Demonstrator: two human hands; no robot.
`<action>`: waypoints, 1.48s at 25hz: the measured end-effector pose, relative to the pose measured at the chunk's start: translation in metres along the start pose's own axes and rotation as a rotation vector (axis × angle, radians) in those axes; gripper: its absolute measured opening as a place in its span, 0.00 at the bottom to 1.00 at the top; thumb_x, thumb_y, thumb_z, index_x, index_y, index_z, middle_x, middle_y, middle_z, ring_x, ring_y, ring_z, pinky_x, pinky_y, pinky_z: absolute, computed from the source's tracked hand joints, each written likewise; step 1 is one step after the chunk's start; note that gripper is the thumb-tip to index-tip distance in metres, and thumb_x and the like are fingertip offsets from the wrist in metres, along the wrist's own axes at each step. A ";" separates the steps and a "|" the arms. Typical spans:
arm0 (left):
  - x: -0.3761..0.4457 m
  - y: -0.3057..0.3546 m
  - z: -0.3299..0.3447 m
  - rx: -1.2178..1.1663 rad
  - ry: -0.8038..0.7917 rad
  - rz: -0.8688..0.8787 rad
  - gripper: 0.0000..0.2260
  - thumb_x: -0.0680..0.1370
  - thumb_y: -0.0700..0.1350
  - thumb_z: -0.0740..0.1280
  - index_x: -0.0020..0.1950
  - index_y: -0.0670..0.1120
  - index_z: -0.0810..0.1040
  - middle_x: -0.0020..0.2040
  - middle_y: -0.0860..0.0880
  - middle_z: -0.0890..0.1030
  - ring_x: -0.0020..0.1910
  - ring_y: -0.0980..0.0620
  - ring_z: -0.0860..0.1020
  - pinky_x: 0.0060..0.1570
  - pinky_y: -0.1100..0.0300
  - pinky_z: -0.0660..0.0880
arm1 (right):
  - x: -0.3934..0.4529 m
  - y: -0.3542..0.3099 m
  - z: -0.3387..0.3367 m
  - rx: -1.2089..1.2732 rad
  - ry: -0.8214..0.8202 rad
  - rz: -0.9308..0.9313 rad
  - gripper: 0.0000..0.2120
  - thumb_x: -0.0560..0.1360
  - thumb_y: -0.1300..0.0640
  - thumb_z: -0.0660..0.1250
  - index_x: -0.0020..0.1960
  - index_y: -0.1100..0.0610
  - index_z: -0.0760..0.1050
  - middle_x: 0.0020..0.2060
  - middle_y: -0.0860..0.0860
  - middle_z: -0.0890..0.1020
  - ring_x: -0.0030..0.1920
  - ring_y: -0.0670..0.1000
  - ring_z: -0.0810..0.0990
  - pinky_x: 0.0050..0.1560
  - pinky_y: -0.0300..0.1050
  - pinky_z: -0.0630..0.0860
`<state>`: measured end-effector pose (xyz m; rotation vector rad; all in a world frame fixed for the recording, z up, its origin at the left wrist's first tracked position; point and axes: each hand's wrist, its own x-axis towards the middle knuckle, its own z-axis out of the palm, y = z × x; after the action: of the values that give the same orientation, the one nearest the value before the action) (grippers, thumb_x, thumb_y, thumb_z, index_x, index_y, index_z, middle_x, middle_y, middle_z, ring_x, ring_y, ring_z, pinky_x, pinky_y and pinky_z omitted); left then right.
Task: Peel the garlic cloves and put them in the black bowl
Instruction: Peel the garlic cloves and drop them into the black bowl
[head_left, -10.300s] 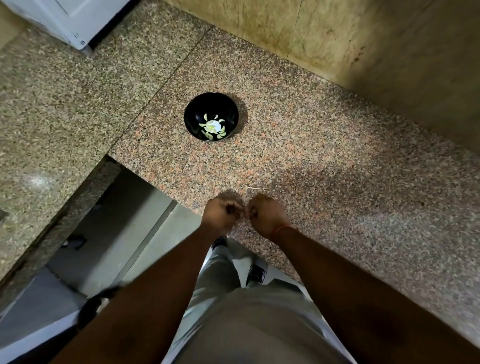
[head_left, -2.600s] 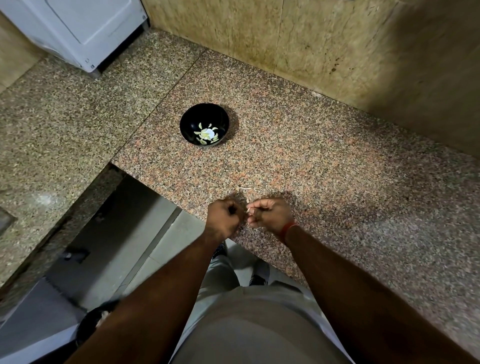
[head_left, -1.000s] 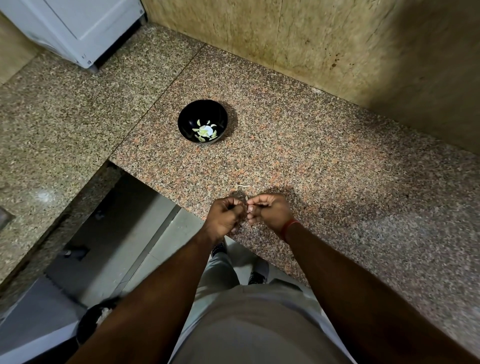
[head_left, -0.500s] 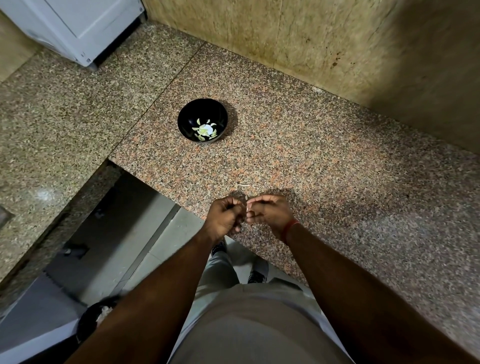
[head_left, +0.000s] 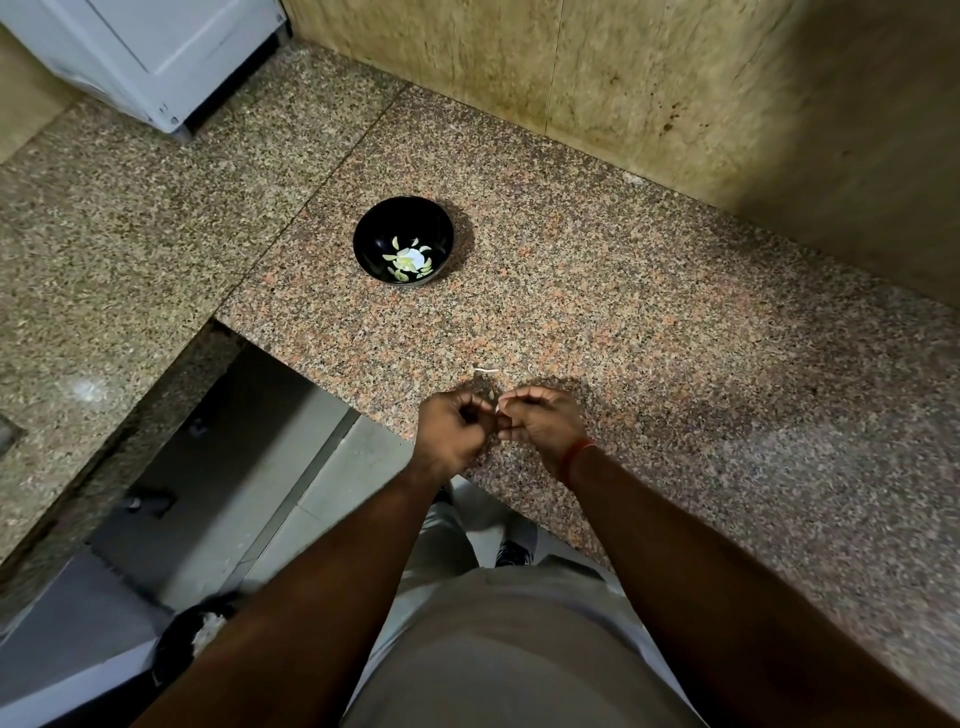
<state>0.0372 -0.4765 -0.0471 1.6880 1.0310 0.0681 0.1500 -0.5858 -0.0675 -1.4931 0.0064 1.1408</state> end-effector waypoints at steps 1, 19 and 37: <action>0.000 0.001 -0.001 0.040 -0.012 0.023 0.05 0.75 0.35 0.74 0.47 0.45 0.86 0.41 0.49 0.86 0.37 0.50 0.85 0.36 0.60 0.82 | 0.000 0.001 0.001 -0.014 0.008 -0.005 0.04 0.77 0.69 0.70 0.50 0.64 0.82 0.46 0.61 0.86 0.44 0.56 0.84 0.43 0.50 0.83; -0.003 0.011 -0.004 0.314 -0.043 0.115 0.11 0.74 0.35 0.74 0.37 0.49 0.80 0.34 0.51 0.82 0.27 0.59 0.75 0.27 0.69 0.70 | 0.001 0.001 0.000 -0.202 0.014 -0.033 0.07 0.76 0.72 0.68 0.47 0.63 0.83 0.44 0.59 0.86 0.40 0.55 0.84 0.42 0.53 0.85; 0.006 0.003 -0.007 -0.018 -0.094 0.136 0.09 0.76 0.34 0.73 0.39 0.46 0.82 0.33 0.53 0.82 0.29 0.59 0.76 0.32 0.65 0.73 | -0.003 -0.014 -0.009 -0.010 -0.126 0.002 0.09 0.74 0.74 0.70 0.53 0.67 0.82 0.48 0.64 0.85 0.43 0.60 0.84 0.42 0.48 0.85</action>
<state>0.0388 -0.4675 -0.0444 1.7271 0.8428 0.0850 0.1620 -0.5897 -0.0572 -1.4273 -0.0846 1.2365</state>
